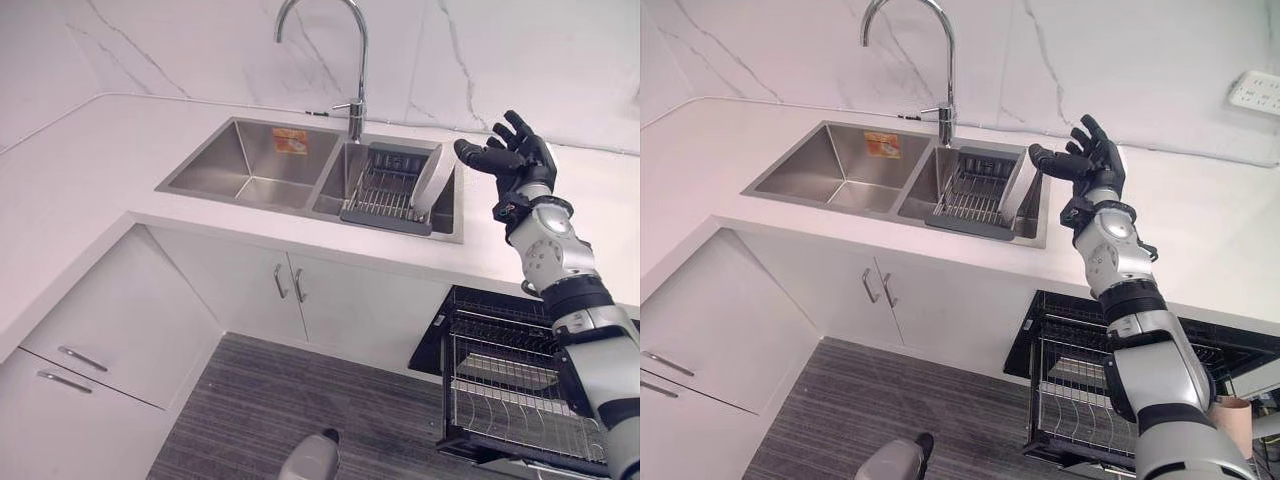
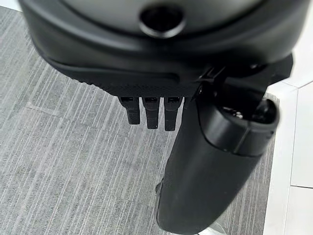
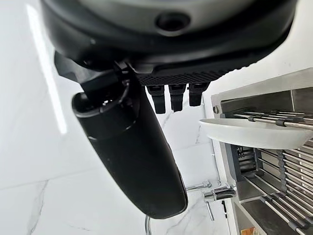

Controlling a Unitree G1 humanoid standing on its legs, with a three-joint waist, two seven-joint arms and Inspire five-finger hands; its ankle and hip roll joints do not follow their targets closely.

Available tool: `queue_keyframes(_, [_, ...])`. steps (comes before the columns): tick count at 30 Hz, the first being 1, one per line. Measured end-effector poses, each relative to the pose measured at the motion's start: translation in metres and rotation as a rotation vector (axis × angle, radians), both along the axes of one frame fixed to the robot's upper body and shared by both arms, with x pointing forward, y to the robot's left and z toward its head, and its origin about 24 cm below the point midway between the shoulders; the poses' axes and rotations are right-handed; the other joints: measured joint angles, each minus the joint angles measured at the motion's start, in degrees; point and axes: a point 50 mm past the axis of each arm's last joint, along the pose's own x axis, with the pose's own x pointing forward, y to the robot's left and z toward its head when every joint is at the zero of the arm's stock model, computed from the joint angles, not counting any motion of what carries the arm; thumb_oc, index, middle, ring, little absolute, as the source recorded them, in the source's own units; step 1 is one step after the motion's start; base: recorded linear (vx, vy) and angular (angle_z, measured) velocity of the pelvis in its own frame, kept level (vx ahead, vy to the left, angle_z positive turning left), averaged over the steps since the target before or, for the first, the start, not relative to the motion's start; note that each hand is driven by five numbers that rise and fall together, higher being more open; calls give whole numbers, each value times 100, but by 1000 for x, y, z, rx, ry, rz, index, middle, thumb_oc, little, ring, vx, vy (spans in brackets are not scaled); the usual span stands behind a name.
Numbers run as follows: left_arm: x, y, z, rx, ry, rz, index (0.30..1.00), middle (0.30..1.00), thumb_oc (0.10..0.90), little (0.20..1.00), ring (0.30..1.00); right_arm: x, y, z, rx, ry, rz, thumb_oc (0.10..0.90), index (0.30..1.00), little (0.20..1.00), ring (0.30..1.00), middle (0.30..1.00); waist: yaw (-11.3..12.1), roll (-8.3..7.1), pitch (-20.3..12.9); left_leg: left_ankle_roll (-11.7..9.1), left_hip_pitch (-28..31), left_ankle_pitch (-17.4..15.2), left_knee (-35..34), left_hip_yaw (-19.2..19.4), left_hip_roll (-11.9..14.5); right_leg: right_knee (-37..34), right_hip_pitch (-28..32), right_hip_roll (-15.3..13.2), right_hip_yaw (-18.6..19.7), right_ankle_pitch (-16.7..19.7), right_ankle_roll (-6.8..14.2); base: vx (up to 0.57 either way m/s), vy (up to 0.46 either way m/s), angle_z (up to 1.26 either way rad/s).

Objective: Place the dishes in the dishwasher.

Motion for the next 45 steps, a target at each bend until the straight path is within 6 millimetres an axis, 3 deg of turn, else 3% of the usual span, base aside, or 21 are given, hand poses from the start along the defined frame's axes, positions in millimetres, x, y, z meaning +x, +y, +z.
queue_keyframes(7, [1,-1,0,-1,0,-8,900,900,800,900,900,0,-2,1,-2,0,-4,800,900,900,900,900,17,97,255,0,-43,16,-3,-49,-19,-1,-35,-7,-25,14,42,27,32,2])
queue_keyframes(14, [16,-2,2,-4,-39,-20,900,900,800,900,900,-2,-6,7,-8,-23,-24,800,900,900,900,900,-11,184,573,-5,-226,84,-11,-55,-12,67,-273,-18,-5,25,29,-18,-2,0])
queue_keyframes(19, [23,-2,3,-4,-61,-26,900,900,800,900,900,-2,-3,11,-11,-40,-15,800,900,900,900,900,-31,152,688,5,-224,70,-22,-29,-14,33,-272,-19,10,25,33,52,16,-2])
queue_keyframes(25, [27,-6,2,-11,-62,-63,900,900,800,900,900,-6,17,43,-36,-168,49,800,900,900,900,900,-135,200,947,25,-314,71,-1,86,-16,96,-457,-40,135,57,42,-66,24,-9])
queue_keyframes(26, [36,-7,4,-17,-89,-75,900,900,800,900,900,-9,21,60,-49,-228,56,800,900,900,900,900,-155,261,1127,29,-439,122,10,91,-15,156,-609,-50,161,80,23,-69,0,-6])
queue_keyframes(32, [64,-10,11,-30,-179,-106,900,900,800,900,900,-11,20,80,-63,-282,24,800,900,900,900,900,-162,355,1553,32,-760,235,5,116,-15,273,-1019,-65,239,133,-9,-84,-1,-6])
queue_keyframes(33, [74,-12,14,-35,-208,-107,900,900,800,900,900,-18,30,104,-89,-372,32,800,900,900,900,900,-211,355,1772,39,-931,278,16,181,-7,331,-1255,-66,319,175,-32,-130,2,-18])
queue_keyframes(34, [79,-13,15,-42,-224,-100,900,900,800,900,900,-21,34,115,-95,-409,46,800,900,900,900,900,-256,382,1874,48,-980,310,13,206,-4,331,-1307,-57,327,210,-38,-117,-1,-12])
queue_keyframes(37, [93,-15,20,-49,-272,-105,900,900,800,900,900,-31,44,131,-110,-479,65,800,900,900,900,900,-327,374,1955,71,-1201,362,-5,254,6,308,-1573,-31,401,305,-35,-68,-2,-10])
queue_keyframes(45, [105,-16,24,-49,-304,-113,900,900,800,900,900,-38,61,138,-126,-501,103,800,900,900,900,900,-457,347,1979,106,-1211,366,-30,403,21,84,-1563,32,515,493,3,-11,-4,-9])
